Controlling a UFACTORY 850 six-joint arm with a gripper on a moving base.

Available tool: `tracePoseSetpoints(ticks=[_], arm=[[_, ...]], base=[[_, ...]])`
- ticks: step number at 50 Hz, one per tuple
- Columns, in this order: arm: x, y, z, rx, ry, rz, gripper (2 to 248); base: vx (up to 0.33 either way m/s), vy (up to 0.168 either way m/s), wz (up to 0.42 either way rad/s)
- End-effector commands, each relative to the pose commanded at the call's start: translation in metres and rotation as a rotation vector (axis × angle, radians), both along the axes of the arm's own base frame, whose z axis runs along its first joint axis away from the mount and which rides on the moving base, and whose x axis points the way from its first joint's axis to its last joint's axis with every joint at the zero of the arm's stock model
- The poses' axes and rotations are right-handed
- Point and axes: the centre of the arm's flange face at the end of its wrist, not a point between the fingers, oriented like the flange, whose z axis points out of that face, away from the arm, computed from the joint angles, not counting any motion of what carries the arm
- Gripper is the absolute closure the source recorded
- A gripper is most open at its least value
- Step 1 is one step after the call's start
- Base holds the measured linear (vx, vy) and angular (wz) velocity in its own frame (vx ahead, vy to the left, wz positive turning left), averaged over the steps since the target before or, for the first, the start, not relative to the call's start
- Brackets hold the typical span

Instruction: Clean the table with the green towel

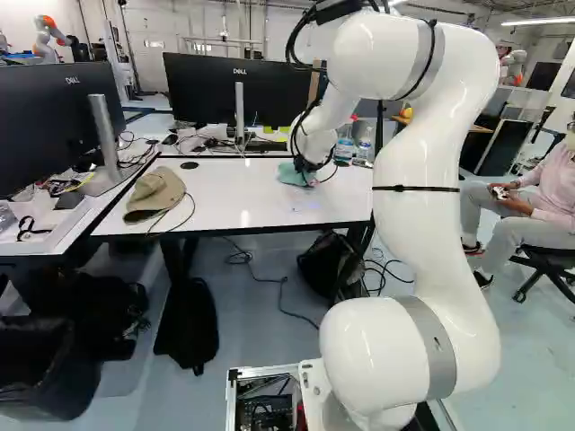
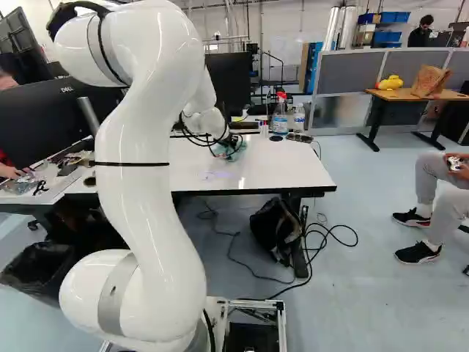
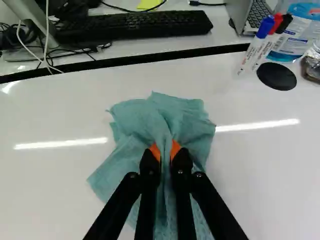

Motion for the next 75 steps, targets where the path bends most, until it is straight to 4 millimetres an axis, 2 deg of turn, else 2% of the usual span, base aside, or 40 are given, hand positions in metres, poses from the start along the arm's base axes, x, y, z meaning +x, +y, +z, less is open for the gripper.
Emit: tracePoseSetpoints(ticks=[12, 32, 75], arm=[[0.005, 0.019, 0.014, 0.0, -0.027, 0.03, 209], [0.0, 0.053, 0.039, 0.001, -0.064, 0.083, 209], [-0.045, 0.119, 0.043, 0.003, -0.042, 0.197, 209]], base=[[0.0, 0.0, 0.0], [0.0, 0.0, 0.0], [0.0, 0.0, 0.0]])
